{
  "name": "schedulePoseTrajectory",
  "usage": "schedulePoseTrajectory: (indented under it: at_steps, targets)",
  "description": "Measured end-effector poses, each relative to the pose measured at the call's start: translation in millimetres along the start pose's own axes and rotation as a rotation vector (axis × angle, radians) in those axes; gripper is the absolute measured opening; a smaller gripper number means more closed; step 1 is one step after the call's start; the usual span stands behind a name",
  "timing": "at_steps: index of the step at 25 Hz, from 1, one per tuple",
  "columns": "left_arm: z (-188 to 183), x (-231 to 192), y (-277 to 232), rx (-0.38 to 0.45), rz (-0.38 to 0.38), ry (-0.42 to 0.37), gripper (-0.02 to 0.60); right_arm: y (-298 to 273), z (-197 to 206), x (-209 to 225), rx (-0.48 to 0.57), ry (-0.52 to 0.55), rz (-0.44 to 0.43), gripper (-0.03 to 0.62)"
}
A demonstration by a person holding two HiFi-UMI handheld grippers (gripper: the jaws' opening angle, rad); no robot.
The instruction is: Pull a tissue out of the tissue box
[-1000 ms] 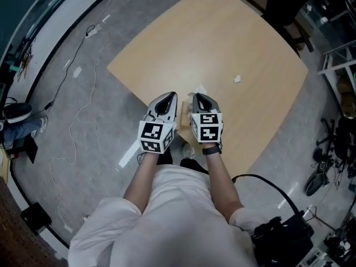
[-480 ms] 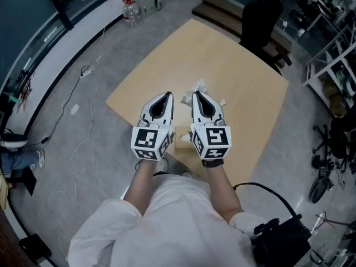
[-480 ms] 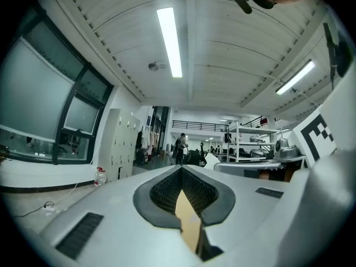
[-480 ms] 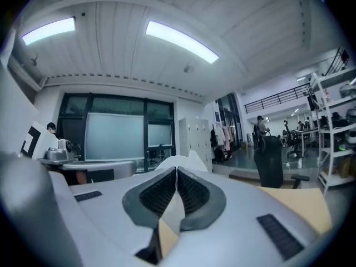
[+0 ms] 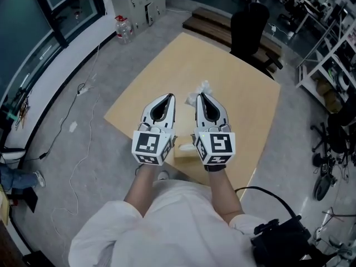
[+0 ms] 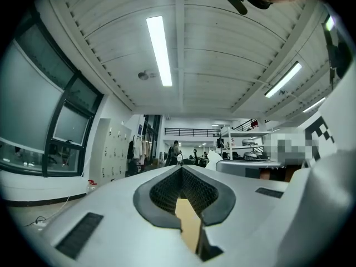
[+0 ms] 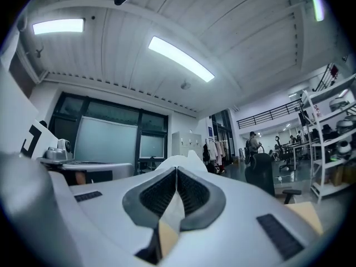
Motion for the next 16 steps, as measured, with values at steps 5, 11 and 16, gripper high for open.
schedulePoseTrajectory:
  at_steps: [5, 11, 16]
  targets:
    - [-0.8, -3.9, -4.3, 0.003, 0.022, -0.001, 0.000, -3.2, -1.1, 1.6, 0.010, 0.005, 0.024, 0.012]
    - [4.2, -5.1, -6.2, -0.005, 0.043, 0.009, 0.000, -1.2, 3.9, 3.5, -0.005, 0.002, 0.051, 0.012]
    - [6.6, -2.8, -5.8, -0.016, 0.059, 0.015, 0.000, 1.5, 4.7, 5.4, -0.012, 0.001, 0.070, 0.012]
Point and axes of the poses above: the fingertips, and each gripper's own axes: y backward along the fingers, x to its right, z out of its underside, the point moved 4 cm from there along y, backward along the fingers, and after that the axes turned 9 degrees about y, right-handed, at the moved point
